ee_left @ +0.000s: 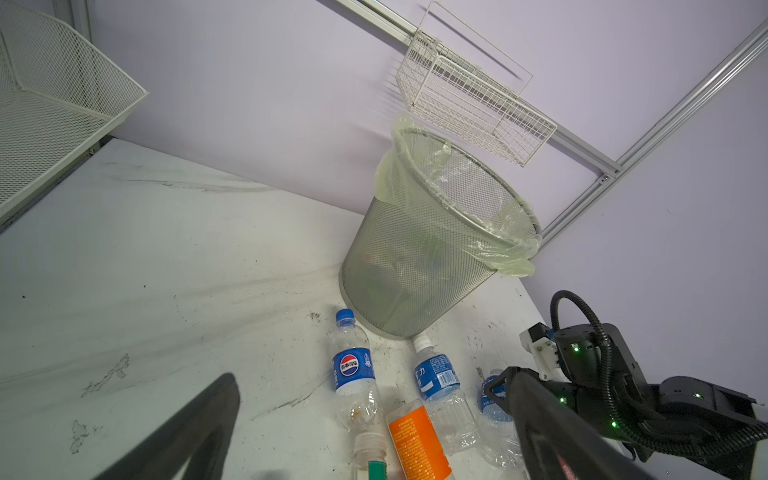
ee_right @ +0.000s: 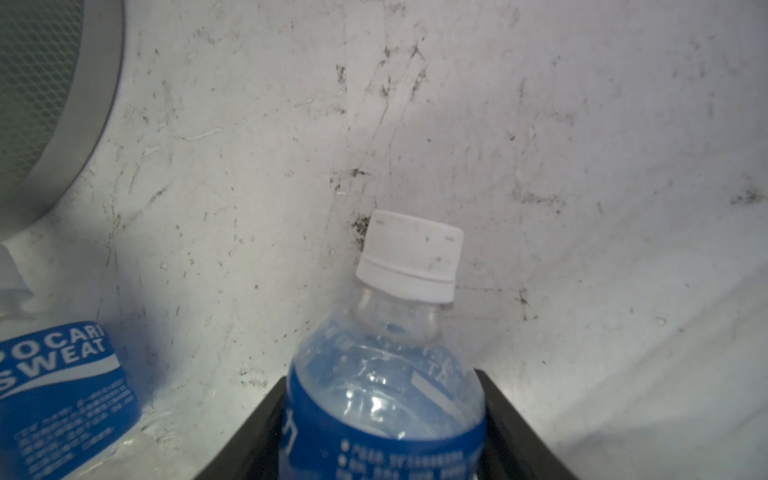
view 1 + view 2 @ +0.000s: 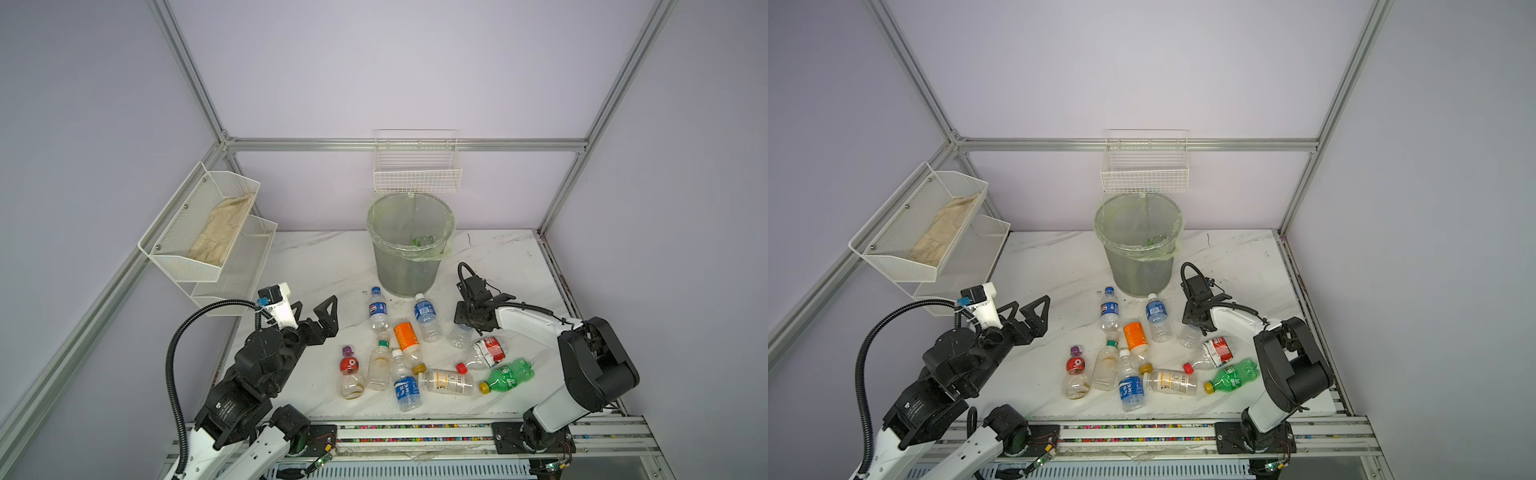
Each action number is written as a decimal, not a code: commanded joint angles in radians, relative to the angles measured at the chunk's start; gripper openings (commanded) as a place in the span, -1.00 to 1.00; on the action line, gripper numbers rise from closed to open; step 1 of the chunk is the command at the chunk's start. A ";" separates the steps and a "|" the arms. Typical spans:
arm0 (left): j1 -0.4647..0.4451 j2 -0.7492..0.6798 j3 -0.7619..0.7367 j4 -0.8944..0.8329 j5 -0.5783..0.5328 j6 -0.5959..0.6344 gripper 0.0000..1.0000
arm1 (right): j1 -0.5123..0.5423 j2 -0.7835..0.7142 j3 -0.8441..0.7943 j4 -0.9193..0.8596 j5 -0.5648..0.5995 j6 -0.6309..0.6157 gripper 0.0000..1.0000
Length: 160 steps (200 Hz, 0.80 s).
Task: Throw the plastic bottles in the bin
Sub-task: 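Withdraw the left gripper while the right gripper grasps a blue-label water bottle, then lift the blue-label bottle with the right gripper and release it over the bin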
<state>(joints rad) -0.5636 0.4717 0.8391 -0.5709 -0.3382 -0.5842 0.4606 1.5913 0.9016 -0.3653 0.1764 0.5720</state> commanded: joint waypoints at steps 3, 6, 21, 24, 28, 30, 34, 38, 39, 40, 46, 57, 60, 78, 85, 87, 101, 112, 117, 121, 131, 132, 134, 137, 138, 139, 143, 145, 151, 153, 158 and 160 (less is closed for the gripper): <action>-0.002 -0.009 -0.027 0.007 -0.013 -0.008 1.00 | -0.007 -0.009 0.005 -0.012 0.006 0.011 -0.08; -0.002 -0.008 -0.027 0.007 -0.013 -0.008 1.00 | -0.008 -0.009 0.005 -0.011 0.006 0.011 -0.10; -0.002 -0.008 -0.027 0.007 -0.015 -0.008 1.00 | -0.008 -0.020 0.006 -0.009 0.002 0.011 -0.22; -0.002 -0.008 -0.026 0.006 -0.015 -0.007 1.00 | -0.008 -0.022 0.005 -0.006 -0.001 0.011 -0.24; -0.002 -0.008 -0.027 0.006 -0.015 -0.007 1.00 | -0.009 -0.028 0.006 -0.003 -0.003 0.010 -0.26; -0.002 -0.008 -0.028 0.006 -0.014 -0.008 1.00 | -0.009 -0.032 0.006 -0.001 -0.007 0.010 -0.28; -0.002 -0.008 -0.028 0.006 -0.014 -0.008 1.00 | -0.010 -0.038 0.004 0.007 -0.015 0.008 -0.29; -0.002 -0.008 -0.028 0.005 -0.015 -0.008 1.00 | -0.009 -0.049 0.000 0.015 -0.023 0.006 -0.29; -0.002 -0.008 -0.028 0.005 -0.014 -0.008 1.00 | -0.009 -0.052 0.000 0.017 -0.025 0.006 -0.30; -0.002 -0.008 -0.028 0.005 -0.014 -0.008 1.00 | -0.010 -0.055 -0.002 0.018 -0.027 0.006 -0.30; -0.002 -0.008 -0.029 0.004 -0.015 -0.008 1.00 | -0.009 -0.073 -0.006 0.028 -0.033 0.009 -0.30; -0.002 -0.009 -0.028 0.003 -0.015 -0.007 1.00 | -0.010 -0.110 -0.011 0.035 -0.035 0.014 -0.33; -0.002 -0.008 -0.029 0.003 -0.016 -0.007 1.00 | -0.010 -0.120 -0.010 0.036 -0.034 0.015 -0.34; -0.002 -0.010 -0.031 0.002 -0.016 -0.008 1.00 | -0.010 -0.185 -0.007 0.036 -0.031 0.019 -0.43; -0.002 -0.010 -0.032 0.002 -0.015 -0.009 1.00 | -0.011 -0.210 -0.004 0.035 -0.027 0.019 -0.47; -0.002 -0.010 -0.032 0.002 -0.016 -0.009 1.00 | -0.011 -0.212 -0.003 0.035 -0.028 0.019 -0.50; -0.002 -0.011 -0.032 0.002 -0.015 -0.009 1.00 | -0.011 -0.280 0.005 0.032 -0.026 0.014 -0.62; -0.002 -0.012 -0.033 0.000 -0.016 -0.010 1.00 | -0.011 -0.319 0.012 0.031 -0.024 0.012 -0.70; -0.002 -0.013 -0.033 0.000 -0.016 -0.011 1.00 | -0.011 -0.336 0.014 0.029 -0.026 0.010 -0.71; -0.002 -0.013 -0.032 0.000 -0.015 -0.012 1.00 | -0.011 -0.350 0.015 0.029 -0.026 0.009 -0.71; -0.002 -0.015 -0.036 0.000 -0.014 -0.015 0.99 | -0.012 -0.385 0.020 0.029 -0.028 0.005 -0.78; -0.002 -0.015 -0.036 0.001 -0.014 -0.015 0.99 | -0.013 -0.387 0.020 0.029 -0.028 0.005 -0.78; -0.002 -0.015 -0.037 0.000 -0.014 -0.015 0.99 | -0.012 -0.394 0.021 0.029 -0.028 0.004 -0.79; -0.001 -0.016 -0.037 0.000 -0.015 -0.015 1.00 | -0.012 -0.405 0.021 0.029 -0.029 0.002 -0.80; -0.001 -0.016 -0.037 0.000 -0.015 -0.016 1.00 | -0.011 -0.408 0.021 0.030 -0.030 0.002 -0.80; -0.002 -0.016 -0.038 0.000 -0.014 -0.017 1.00 | -0.012 -0.414 0.021 0.030 -0.030 0.000 -0.80; -0.002 -0.016 -0.038 0.001 -0.013 -0.017 1.00 | -0.012 -0.428 0.024 0.031 -0.031 -0.004 -0.80; -0.002 -0.016 -0.039 0.001 -0.013 -0.018 1.00 | -0.012 -0.436 0.024 0.033 -0.033 -0.006 -0.81; -0.002 -0.018 -0.041 0.000 -0.012 -0.019 1.00 | -0.012 -0.459 0.024 0.037 -0.035 -0.013 -0.82; -0.002 -0.018 -0.040 0.001 -0.012 -0.019 1.00 | -0.013 -0.466 0.024 0.037 -0.035 -0.013 -0.82; -0.001 -0.018 -0.042 0.001 -0.011 -0.019 1.00 | -0.012 -0.484 0.024 0.040 -0.035 -0.016 -0.83; -0.002 -0.019 -0.043 0.000 -0.010 -0.021 1.00 | -0.012 -0.493 0.025 0.040 -0.035 -0.017 -0.83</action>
<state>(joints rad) -0.5636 0.4633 0.8337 -0.5819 -0.3450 -0.5907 0.4538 1.1763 0.9024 -0.3420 0.1390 0.5690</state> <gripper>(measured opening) 0.998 0.606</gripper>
